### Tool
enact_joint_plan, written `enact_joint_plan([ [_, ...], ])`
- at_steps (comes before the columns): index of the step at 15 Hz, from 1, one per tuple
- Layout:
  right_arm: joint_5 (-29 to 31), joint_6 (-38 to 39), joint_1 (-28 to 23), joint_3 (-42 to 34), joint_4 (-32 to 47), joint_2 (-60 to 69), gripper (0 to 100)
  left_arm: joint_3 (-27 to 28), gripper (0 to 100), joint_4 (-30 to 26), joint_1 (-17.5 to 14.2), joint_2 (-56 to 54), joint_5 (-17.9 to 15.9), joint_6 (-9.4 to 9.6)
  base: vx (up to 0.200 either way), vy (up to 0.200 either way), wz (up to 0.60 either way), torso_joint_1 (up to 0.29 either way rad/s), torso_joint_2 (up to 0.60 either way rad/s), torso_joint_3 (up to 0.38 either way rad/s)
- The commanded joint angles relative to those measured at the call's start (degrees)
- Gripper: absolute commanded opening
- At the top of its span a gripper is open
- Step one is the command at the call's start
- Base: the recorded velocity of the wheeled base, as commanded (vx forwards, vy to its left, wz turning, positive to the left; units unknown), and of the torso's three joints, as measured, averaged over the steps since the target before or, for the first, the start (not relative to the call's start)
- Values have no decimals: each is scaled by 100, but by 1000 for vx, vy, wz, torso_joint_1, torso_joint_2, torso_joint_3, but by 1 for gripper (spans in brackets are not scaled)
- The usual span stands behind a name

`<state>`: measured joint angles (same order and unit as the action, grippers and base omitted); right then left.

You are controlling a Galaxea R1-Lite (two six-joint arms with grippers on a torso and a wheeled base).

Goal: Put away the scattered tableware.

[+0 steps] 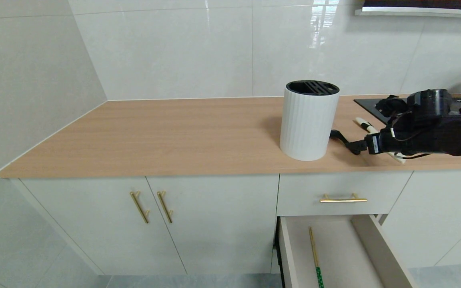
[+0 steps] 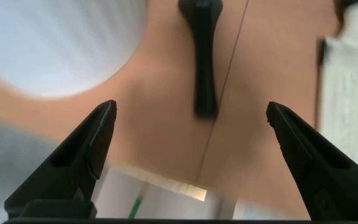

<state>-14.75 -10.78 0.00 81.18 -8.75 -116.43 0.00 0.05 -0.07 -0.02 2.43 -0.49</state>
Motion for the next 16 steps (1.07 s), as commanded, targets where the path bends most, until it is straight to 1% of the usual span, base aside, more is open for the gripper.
enact_joint_plan([
  [1,-10,-39,18,249,-259,-714,100,0,100,4,-1,2,4,-4,0,0,0,0,0,0],
  [3,-10,-21,18,478,-364,-908,100,0,100,4,-1,2,4,-4,0,0,0,0,0,0],
  [8,16,5,62,750,-522,-1198,100,0,100,4,-1,2,4,-4,0,0,0,0,0,0],
  [12,16,137,44,1058,-522,-1452,100,0,100,4,-1,2,4,-4,0,0,0,0,0,0],
  [14,16,181,35,1084,-522,-1514,100,0,100,4,-1,2,4,-4,0,0,0,0,0,0],
  [15,16,181,35,1084,-522,-1514,0,0,100,4,-1,2,4,-4,0,0,0,0,0,0],
  [16,7,181,35,1084,-522,-1549,0,0,100,4,-1,2,4,-4,0,0,0,0,0,0],
])
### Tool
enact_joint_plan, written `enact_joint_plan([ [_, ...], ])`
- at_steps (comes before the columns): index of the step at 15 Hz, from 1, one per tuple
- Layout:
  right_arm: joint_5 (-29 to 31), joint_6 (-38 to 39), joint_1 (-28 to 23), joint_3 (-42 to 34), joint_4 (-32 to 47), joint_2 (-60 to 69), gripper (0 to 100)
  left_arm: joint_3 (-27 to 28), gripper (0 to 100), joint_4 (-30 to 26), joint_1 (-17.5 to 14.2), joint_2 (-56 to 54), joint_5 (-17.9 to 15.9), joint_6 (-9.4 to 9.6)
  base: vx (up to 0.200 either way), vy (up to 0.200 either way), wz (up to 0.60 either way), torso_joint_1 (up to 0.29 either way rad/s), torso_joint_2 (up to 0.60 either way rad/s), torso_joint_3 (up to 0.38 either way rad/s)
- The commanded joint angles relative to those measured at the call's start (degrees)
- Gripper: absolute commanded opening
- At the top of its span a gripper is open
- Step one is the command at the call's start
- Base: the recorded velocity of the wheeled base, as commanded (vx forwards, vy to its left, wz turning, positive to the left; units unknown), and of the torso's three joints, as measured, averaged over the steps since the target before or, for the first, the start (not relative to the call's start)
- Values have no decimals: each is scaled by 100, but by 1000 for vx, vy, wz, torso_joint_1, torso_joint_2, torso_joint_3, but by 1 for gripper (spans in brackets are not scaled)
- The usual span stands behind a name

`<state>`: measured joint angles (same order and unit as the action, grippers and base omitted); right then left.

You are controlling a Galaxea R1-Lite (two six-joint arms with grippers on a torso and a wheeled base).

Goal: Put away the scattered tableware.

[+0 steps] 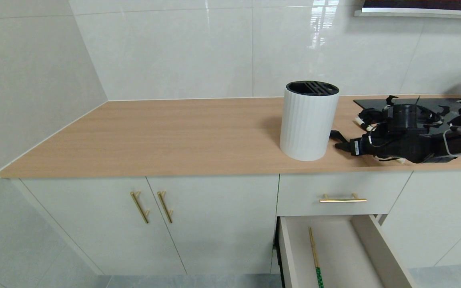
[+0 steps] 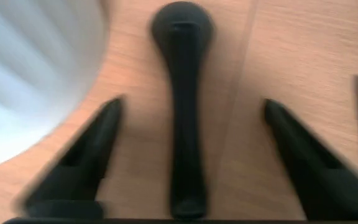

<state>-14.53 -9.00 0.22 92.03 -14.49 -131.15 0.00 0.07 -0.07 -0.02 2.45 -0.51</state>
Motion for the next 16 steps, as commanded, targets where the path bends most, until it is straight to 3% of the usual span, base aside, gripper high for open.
enact_joint_plan([
  [1,-6,3,22,-1,52,-87,0,0,100,1,-1,2,1,-2,0,0,0,0,0,0],
  [7,3,73,40,-36,61,1,0,0,100,1,-1,2,1,-2,0,0,0,0,0,0],
  [10,284,715,40,-211,105,494,0,0,100,1,-1,2,1,-2,0,0,0,0,0,0],
  [13,917,1269,40,-985,307,1504,0,0,100,1,-1,2,1,-2,0,0,0,0,0,0],
  [16,943,1471,48,-2242,360,2787,0,0,100,1,-1,2,1,-2,0,0,0,0,0,0],
])
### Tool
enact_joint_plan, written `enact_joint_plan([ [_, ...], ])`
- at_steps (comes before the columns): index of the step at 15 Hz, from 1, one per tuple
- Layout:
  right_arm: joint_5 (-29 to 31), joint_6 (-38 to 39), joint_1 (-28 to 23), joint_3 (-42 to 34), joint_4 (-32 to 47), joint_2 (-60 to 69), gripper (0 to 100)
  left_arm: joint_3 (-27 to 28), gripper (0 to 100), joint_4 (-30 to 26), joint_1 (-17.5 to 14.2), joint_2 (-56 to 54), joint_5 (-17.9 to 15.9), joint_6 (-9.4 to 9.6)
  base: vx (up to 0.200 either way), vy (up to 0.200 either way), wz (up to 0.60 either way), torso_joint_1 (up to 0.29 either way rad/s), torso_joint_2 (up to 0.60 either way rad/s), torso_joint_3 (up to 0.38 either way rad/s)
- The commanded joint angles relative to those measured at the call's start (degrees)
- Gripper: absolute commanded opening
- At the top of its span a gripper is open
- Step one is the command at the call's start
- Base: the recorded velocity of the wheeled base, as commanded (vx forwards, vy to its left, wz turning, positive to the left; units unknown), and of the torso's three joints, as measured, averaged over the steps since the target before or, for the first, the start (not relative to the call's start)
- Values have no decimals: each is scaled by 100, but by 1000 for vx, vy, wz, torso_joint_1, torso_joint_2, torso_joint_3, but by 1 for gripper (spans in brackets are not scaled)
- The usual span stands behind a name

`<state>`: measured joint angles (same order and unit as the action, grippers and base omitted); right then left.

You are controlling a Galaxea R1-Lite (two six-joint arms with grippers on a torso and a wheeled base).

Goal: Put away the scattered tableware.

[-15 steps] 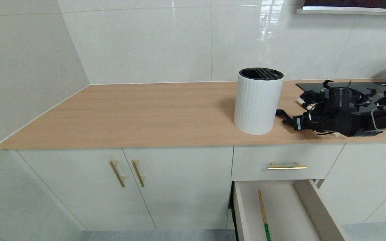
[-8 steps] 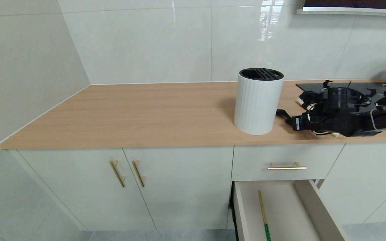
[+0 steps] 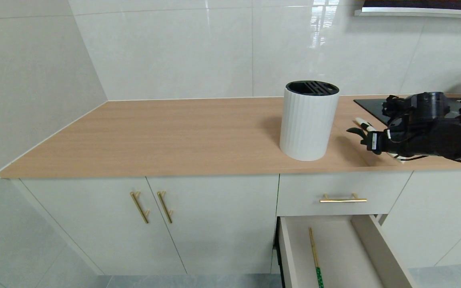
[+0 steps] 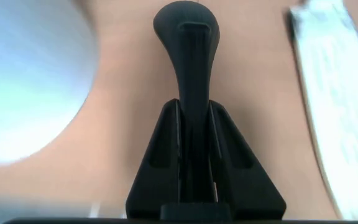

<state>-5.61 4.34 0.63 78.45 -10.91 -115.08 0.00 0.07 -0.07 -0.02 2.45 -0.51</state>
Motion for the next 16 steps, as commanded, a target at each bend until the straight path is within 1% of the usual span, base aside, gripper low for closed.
enact_joint_plan([
  [1,77,269,33,-1270,-8,1541,0,0,100,1,-1,2,1,-2,0,0,0,0,0,0],
  [2,280,331,51,-1684,-8,1866,0,0,100,1,-1,2,1,-2,0,0,0,0,0,0],
  [3,411,331,77,-1859,-25,1989,0,0,100,1,-1,2,1,-2,0,0,0,0,0,0],
  [4,675,331,191,-2299,-52,2306,0,0,100,1,-1,2,1,-2,0,0,0,0,0,0],
  [5,745,331,367,-2861,-78,2780,0,0,100,1,-1,2,1,-2,0,0,0,0,0,0],
  [8,886,331,886,-3810,-78,3677,0,0,100,1,-1,2,1,-2,0,0,0,0,0,0],
  [11,1018,296,1185,-4180,-78,3949,0,0,100,1,-1,2,1,-2,0,0,0,-108,247,154],
  [16,1009,260,1246,-4329,-78,3712,0,0,100,1,-1,2,1,-2,0,0,0,-188,470,277],
])
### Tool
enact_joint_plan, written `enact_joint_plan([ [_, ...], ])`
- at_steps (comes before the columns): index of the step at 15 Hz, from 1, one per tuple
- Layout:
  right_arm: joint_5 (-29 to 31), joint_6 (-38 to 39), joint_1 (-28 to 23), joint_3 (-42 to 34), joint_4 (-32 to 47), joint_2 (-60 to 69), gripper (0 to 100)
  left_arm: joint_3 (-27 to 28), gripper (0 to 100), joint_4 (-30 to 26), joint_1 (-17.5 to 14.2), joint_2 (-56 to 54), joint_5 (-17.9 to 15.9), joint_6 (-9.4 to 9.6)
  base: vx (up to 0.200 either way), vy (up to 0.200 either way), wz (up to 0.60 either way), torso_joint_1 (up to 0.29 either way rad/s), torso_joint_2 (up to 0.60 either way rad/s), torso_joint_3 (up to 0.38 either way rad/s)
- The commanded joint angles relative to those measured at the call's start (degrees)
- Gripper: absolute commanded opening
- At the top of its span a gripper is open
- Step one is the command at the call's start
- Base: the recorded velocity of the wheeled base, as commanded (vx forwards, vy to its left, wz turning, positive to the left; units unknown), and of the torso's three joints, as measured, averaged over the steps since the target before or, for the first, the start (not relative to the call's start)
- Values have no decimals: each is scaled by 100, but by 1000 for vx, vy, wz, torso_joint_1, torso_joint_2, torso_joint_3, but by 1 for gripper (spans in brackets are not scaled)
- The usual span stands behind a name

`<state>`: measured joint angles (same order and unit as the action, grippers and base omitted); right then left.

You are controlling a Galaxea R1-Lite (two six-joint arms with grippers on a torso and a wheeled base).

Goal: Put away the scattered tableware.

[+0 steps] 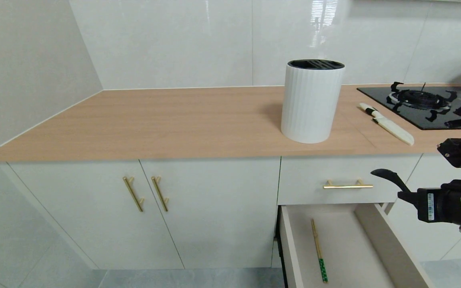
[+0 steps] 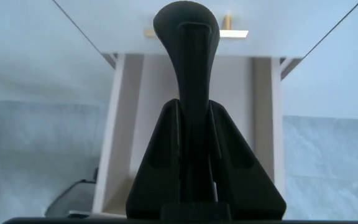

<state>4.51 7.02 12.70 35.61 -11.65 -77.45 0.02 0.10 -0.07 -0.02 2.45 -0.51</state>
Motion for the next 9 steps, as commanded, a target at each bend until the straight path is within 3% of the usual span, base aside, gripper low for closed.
enact_joint_plan([
  [1,-3,-43,127,-63,-4,-104,0,-2,100,-1,-1,2,1,-2,0,0,0,-188,491,310],
  [9,6,-61,321,-353,-399,-579,0,-2,100,-10,-1,2,1,-2,0,0,0,-152,465,312],
])
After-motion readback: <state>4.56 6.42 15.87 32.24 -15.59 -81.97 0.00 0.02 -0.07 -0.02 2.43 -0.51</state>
